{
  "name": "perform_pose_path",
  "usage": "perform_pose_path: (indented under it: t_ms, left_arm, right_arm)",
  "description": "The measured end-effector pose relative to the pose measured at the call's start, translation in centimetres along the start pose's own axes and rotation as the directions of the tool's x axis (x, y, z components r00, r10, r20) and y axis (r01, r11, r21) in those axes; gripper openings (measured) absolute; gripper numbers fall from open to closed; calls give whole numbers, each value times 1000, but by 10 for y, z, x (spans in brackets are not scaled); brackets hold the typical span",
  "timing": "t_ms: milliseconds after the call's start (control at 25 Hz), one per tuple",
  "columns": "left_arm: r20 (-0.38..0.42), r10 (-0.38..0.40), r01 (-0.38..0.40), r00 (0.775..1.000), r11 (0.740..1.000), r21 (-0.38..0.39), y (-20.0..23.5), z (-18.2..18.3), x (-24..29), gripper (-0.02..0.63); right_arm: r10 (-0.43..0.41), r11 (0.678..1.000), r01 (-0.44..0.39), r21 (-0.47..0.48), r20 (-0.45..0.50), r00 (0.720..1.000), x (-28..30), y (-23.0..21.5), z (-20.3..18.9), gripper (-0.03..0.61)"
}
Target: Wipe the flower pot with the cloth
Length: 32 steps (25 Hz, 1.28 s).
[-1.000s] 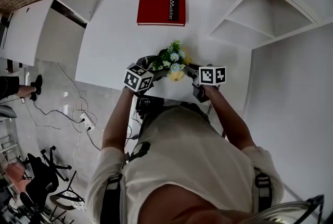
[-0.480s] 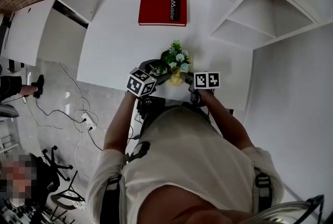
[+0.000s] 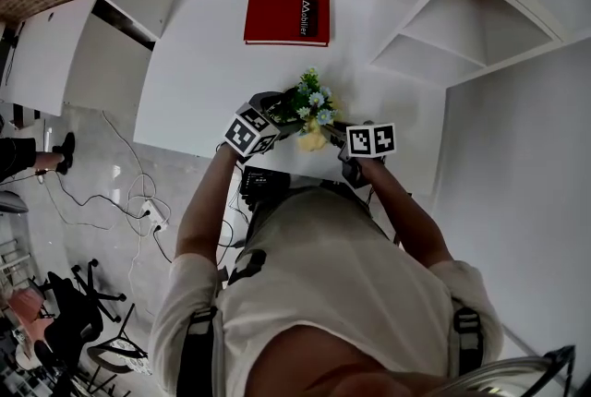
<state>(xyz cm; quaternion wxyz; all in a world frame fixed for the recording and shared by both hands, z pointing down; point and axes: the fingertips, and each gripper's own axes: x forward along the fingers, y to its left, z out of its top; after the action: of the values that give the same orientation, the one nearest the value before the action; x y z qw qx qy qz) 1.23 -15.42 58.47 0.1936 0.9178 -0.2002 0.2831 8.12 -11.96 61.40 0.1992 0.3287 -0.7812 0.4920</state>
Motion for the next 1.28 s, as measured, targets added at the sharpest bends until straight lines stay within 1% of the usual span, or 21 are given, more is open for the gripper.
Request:
perform_pose_path:
  t_ms: [80,200,320,520,640,760,840,920,960,1040,1120,1200,1280]
  left_arm:
    - [-17,11,-11,1000,1000,17,-1,-4,5,339]
    - [-15,28,-27,999,999,44,-3,-6,8,339]
    - [-16,32,-31,999,998,54,-9,-8,7,339]
    - [29,37,-37,999,999,12,-24,-12,4,339]
    - [40,45,-45,998,999,-8,-28,-13,1,339]
    - [50,30,-27,998,998,-54,-30,-15,-1,339]
    - [72,27,-21,997,996,-89,-26,-11,-10,339]
    - [105,50,-39,993,995,-96,-15,-1,-23,339]
    - [109,54,-44,993,995,-86,-10,2,-27,339]
    - [76,26,-23,997,999,-41,-7,4,-28,339]
    - [5,-23,22,1000,1000,14,-10,-2,-18,339]
    - [-54,-46,49,997,997,52,-13,-10,-6,339]
    - [-62,-42,46,997,997,56,-13,-14,0,339]
  right_arm:
    - [20,1000,-20,0,32,999,-4,8,10,94]
    - [32,999,-33,9,76,997,-5,13,20,94]
    - [8,1000,-10,22,69,998,2,8,13,94]
    - [-5,996,1,90,46,999,17,-4,-6,94]
    - [-10,993,7,118,29,1000,27,-7,-14,94]
    - [-9,993,7,121,17,1000,29,-9,-17,94]
    - [-6,993,5,115,7,1000,27,-9,-18,94]
    - [-5,994,5,113,0,1000,24,-10,-19,94]
    - [-6,993,6,114,-2,1000,22,-10,-19,94]
    - [-9,994,10,111,-7,1000,19,-11,-18,94]
    - [-12,995,12,95,-5,1000,15,-9,-14,94]
    - [0,997,-1,73,14,1000,11,-3,-6,94]
    - [14,999,-17,52,44,999,6,3,4,94]
